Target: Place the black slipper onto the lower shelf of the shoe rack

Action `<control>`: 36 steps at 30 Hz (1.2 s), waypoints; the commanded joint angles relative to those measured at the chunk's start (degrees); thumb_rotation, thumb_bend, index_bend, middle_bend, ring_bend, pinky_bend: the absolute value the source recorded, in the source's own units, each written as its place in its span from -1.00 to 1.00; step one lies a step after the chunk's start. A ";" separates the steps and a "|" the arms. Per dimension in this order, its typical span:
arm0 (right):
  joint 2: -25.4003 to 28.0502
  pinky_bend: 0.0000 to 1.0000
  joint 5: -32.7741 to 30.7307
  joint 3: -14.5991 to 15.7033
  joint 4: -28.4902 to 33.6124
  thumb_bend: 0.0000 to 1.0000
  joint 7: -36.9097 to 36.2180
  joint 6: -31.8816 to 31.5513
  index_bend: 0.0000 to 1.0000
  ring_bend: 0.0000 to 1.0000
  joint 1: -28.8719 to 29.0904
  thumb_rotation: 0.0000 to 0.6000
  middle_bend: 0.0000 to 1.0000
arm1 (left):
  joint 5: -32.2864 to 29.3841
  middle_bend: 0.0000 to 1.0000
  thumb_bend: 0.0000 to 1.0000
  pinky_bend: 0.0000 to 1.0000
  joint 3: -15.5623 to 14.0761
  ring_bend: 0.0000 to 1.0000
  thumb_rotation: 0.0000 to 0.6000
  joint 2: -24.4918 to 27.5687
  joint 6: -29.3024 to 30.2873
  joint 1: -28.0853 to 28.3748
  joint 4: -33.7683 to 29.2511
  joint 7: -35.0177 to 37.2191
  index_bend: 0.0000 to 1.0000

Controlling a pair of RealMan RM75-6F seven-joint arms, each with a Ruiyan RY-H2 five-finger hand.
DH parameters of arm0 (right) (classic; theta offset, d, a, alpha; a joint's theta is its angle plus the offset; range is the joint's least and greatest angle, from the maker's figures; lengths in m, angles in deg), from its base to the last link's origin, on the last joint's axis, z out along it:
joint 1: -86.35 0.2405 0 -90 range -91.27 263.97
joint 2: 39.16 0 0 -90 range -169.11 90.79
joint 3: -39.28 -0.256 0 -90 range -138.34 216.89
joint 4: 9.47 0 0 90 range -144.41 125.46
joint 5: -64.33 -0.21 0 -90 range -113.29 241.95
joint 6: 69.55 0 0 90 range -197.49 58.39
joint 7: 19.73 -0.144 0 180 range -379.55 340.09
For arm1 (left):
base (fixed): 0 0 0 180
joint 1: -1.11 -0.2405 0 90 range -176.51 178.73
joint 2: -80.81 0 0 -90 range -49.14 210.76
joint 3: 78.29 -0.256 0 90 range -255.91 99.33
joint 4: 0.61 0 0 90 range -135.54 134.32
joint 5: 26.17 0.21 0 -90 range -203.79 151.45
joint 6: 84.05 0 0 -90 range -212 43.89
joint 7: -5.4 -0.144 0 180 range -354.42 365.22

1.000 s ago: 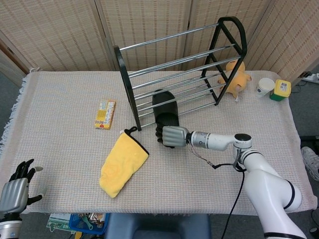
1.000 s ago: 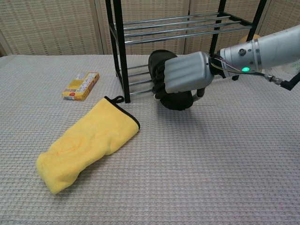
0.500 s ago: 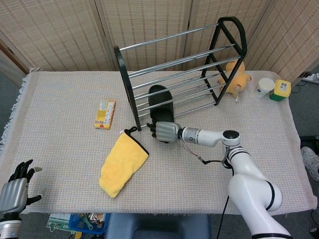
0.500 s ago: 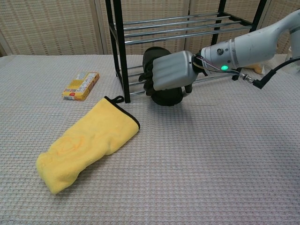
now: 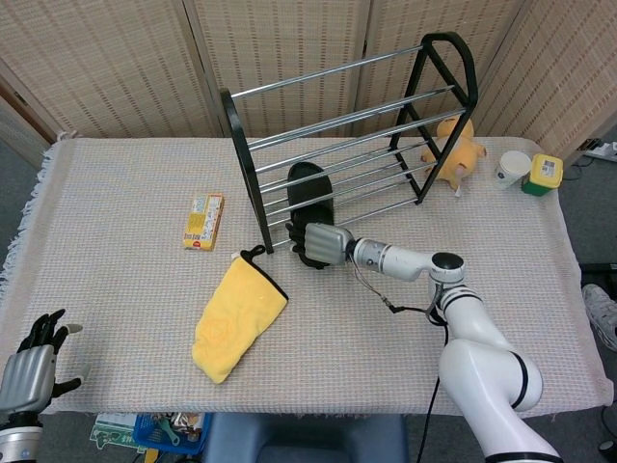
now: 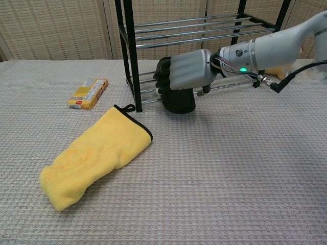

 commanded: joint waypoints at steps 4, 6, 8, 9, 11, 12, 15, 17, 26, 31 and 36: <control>0.90 -0.85 -1.01 0.03 1.18 -0.49 1.11 -1.41 -1.00 -1.00 -0.59 1.00 -0.90 | -0.01 -0.80 -0.42 -0.52 -0.04 -0.93 1.00 0.04 -0.01 -0.05 0.14 0.07 -0.40; 1.57 -0.85 -1.39 -0.06 2.06 -0.48 1.31 -2.77 -1.00 -1.00 -1.00 1.00 -0.90 | 0.06 -0.80 -0.42 -0.52 -0.06 -0.93 1.00 0.05 0.01 -0.06 0.20 0.14 -0.40; 2.46 -0.85 -1.60 -0.06 3.28 -0.45 1.47 -4.81 -1.00 -1.00 -1.52 1.00 -0.90 | 0.06 -0.80 -0.42 -0.52 -0.10 -0.93 1.00 0.02 -0.01 -0.10 0.27 0.26 -0.40; 2.83 -0.85 -1.72 -0.07 3.90 -0.43 1.44 -5.49 -1.00 -1.00 -1.79 1.00 -0.89 | 0.05 -0.80 -0.42 -0.52 -0.10 -0.93 1.00 0.01 -0.07 -0.08 0.31 0.28 -0.40; 3.58 -0.85 -1.85 0.13 5.57 -0.40 1.23 -6.58 -1.00 -1.00 -2.41 1.00 -0.86 | 0.10 -0.80 -0.42 -0.52 -0.08 -0.93 1.00 -0.05 -0.16 0.00 0.39 0.31 -0.40; 3.83 -0.85 -1.71 0.41 6.16 -0.37 1.41 -6.73 -1.00 -1.00 -2.59 1.00 -0.84 | 0.21 -0.80 -0.42 -0.52 -0.07 -0.93 1.00 -0.09 -0.18 0.05 0.40 0.33 -0.40; 4.26 -0.85 -1.33 1.23 7.85 -0.28 2.47 -6.17 -1.00 -1.00 -2.95 1.00 -0.80 | 0.63 -0.80 -0.42 -0.52 -0.11 -0.93 1.00 -0.29 -0.20 0.18 0.42 0.47 -0.40; 4.28 -0.85 -1.51 1.40 8.93 -0.25 2.80 -5.28 -1.00 -1.00 -3.16 1.00 -0.79 | 0.87 -0.80 -0.42 -0.52 -0.17 -0.93 1.00 -0.37 -0.17 0.19 0.47 0.63 -0.40; 5.28 -0.85 -2.09 1.57 10.86 -0.12 4.87 -4.03 -1.00 -1.00 -3.73 1.00 -0.67 | 0.79 -0.80 -0.42 -0.52 -0.51 -0.93 1.00 -0.32 -0.15 -0.21 0.92 1.30 -0.40; 5.73 -0.85 -2.89 1.18 11.48 -0.12 5.74 -2.44 -1.00 -1.00 -3.78 1.00 -0.66 | 0.99 -0.80 -0.42 -0.52 -0.58 -0.93 1.00 -0.60 -0.24 -0.18 0.96 1.46 -0.40; 5.42 -0.85 -3.56 0.73 11.02 -0.12 7.25 -1.00 -1.00 -1.00 -3.86 1.00 -0.64 | 0.89 -0.80 -0.42 -0.52 -0.53 -0.93 1.00 -0.41 -0.17 -0.26 0.91 1.50 -0.40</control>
